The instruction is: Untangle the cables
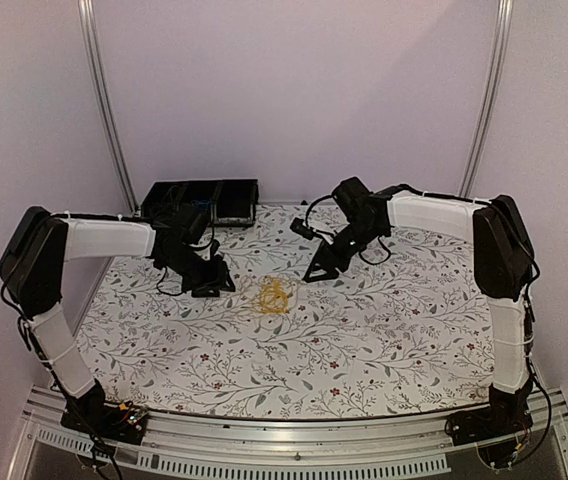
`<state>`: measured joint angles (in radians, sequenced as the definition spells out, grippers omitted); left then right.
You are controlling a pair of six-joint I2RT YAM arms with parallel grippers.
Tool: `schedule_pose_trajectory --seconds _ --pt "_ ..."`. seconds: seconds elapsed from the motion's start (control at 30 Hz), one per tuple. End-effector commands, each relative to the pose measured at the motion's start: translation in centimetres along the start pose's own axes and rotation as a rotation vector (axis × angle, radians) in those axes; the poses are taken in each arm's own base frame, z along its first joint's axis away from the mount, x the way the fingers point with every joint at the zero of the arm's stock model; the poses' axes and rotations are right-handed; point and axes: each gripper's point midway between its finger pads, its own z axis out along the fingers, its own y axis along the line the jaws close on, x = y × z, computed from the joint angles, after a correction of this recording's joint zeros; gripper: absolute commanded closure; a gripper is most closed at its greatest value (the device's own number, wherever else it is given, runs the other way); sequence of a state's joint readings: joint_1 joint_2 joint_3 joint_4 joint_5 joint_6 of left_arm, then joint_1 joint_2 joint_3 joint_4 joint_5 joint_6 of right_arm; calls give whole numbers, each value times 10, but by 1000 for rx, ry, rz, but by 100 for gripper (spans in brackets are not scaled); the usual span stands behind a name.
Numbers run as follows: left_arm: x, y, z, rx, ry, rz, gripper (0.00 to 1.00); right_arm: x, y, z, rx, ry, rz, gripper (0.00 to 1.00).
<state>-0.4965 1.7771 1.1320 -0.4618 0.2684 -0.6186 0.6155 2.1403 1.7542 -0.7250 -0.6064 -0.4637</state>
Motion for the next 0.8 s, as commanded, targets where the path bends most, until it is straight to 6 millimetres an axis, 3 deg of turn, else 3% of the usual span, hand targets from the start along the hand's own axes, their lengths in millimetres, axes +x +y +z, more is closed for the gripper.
schedule_pose_trajectory --seconds 0.0,0.27,0.37,0.43,0.5,0.6,0.77 --pt "27 16 8 -39 86 -151 52 -2 11 -3 -17 -12 -8 44" --pt "37 16 46 28 167 -256 67 -3 18 2 -39 -9 -16 43" --pt "26 13 50 22 156 -257 83 -6 24 3 -42 -7 -49 43" --pt "10 8 41 6 99 -238 99 -12 34 5 -63 -16 -94 42" --pt "-15 -6 24 5 4 -165 100 -23 45 4 -80 -50 -152 40" --pt "-44 -43 -7 76 -108 -16 100 -50 57 -2 -61 -123 -280 35" --pt "-58 -91 -51 199 -197 118 100 -98 56 -11 -2 -250 -352 28"
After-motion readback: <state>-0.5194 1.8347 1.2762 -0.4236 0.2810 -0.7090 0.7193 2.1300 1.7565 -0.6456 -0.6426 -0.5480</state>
